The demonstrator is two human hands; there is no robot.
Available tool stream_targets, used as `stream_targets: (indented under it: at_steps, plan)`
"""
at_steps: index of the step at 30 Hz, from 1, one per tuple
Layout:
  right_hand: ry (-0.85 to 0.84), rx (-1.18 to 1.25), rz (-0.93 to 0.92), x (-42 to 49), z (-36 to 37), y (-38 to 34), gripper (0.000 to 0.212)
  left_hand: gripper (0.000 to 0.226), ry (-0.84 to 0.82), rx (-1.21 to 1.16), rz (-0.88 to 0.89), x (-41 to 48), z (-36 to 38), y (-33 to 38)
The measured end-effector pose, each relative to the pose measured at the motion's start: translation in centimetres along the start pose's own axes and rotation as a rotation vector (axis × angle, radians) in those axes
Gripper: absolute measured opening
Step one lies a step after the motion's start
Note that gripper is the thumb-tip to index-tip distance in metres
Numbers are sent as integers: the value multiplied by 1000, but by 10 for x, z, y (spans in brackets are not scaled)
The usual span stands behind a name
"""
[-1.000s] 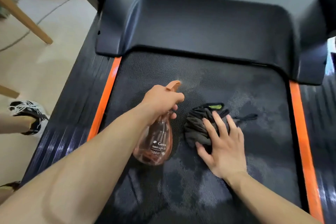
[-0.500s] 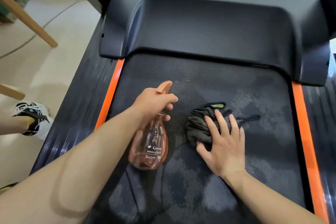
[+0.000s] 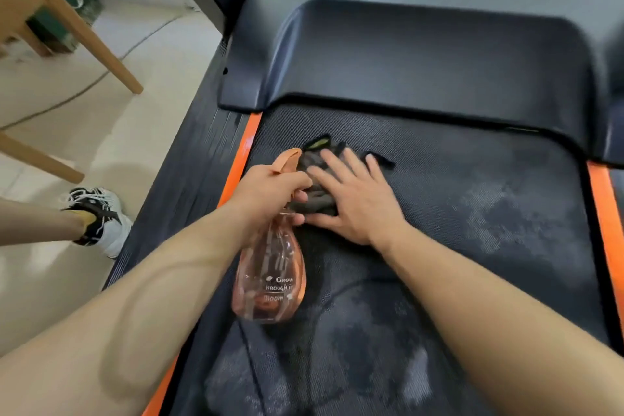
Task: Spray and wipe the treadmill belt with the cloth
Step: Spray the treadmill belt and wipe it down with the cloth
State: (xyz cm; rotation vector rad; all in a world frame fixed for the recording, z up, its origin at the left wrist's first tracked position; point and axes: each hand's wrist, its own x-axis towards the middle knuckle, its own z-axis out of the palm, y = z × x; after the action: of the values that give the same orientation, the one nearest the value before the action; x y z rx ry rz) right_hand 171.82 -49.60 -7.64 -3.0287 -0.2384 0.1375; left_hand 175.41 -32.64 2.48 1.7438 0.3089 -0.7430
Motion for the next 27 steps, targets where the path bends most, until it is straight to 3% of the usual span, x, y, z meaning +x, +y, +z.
stream_targets:
  at_steps: [4, 6, 8, 11, 14, 15, 19, 20, 22, 24, 27]
  plan:
    - [51, -1, 529, 4, -9, 60, 89, 18, -55, -11, 3, -11, -2, -13]
    - [67, 25, 662, -16, -8, 69, 86, 14, -67, 39, 18, -16, -1, -22]
    - [102, 12, 555, -48, -1, 53, 85, 10, -89, 79, 30, -20, 2, -27]
    - [120, 30, 218, -94, 15, 9, 81, 22, -145, 129, 25, -26, 8, -24]
    - [7, -19, -2, -90, 9, 12, 83, 23, -139, 153, 25, -28, 11, -19]
    - [2, -39, 27, -74, 4, 22, 85, 18, -130, 145, 21, -26, 11, -17]
    - [-62, 133, 566, -6, -23, 66, 83, 10, -119, 112, 9, -20, 14, -4]
    - [-56, 138, 617, -2, -25, 65, 80, 10, -121, 113, 12, -18, 16, -2]
    - [9, 69, 494, -21, -19, 46, 77, 10, -122, 116, 15, -16, 21, 2]
    - [17, 69, 219, -61, -6, 16, 80, 7, -134, 102, 32, -17, 25, 5]
    - [-120, 77, 66, -72, -7, 11, 84, 6, -135, 37, 32, -22, 26, 3]
